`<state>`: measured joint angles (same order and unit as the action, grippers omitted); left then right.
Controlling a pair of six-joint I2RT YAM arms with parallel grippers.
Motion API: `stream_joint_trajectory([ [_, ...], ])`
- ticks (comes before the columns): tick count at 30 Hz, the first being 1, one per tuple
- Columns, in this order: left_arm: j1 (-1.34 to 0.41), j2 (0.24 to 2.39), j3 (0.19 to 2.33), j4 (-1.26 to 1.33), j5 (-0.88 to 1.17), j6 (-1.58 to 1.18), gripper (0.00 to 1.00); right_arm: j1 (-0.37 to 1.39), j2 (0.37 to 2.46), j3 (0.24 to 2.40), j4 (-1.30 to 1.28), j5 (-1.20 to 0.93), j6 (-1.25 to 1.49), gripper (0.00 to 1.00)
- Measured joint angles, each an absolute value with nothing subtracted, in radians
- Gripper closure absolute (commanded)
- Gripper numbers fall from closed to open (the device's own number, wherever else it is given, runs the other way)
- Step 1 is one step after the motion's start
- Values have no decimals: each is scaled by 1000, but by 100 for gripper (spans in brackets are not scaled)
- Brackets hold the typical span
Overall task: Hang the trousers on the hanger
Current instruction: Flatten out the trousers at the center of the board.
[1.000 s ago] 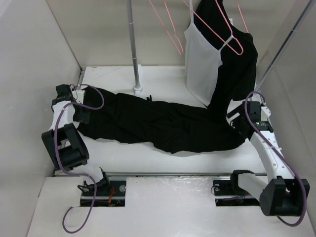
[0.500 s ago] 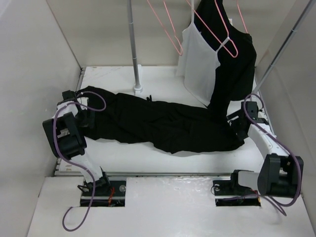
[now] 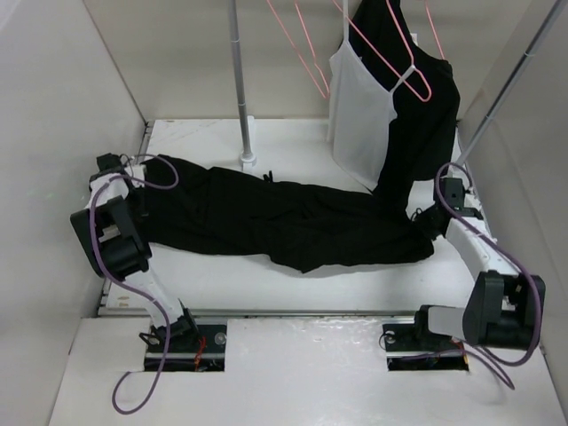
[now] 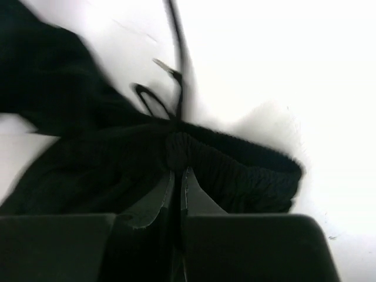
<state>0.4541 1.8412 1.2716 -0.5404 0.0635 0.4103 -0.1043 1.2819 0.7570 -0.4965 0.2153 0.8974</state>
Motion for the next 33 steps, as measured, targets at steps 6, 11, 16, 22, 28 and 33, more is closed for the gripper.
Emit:
stream_joint_trajectory([
  [6,452,1728,1489,-604,48,452,100,-104,1132,980,-566,271,746,100],
  [11,446,1527,1580,-581,38,522,100,-104,1072,1223,-555,258,637,100],
  [16,450,1382,1386,-563,-6,580,100,-105,1031,1194,-549,225,610,100],
  [22,454,1411,1068,-638,-74,639,0,-113,1003,1003,-609,210,627,44],
  [28,474,1429,1022,-713,-105,634,0,-124,1003,906,-640,211,678,0],
  [33,469,1437,1152,-744,-24,592,0,-126,1003,868,-641,215,715,0],
])
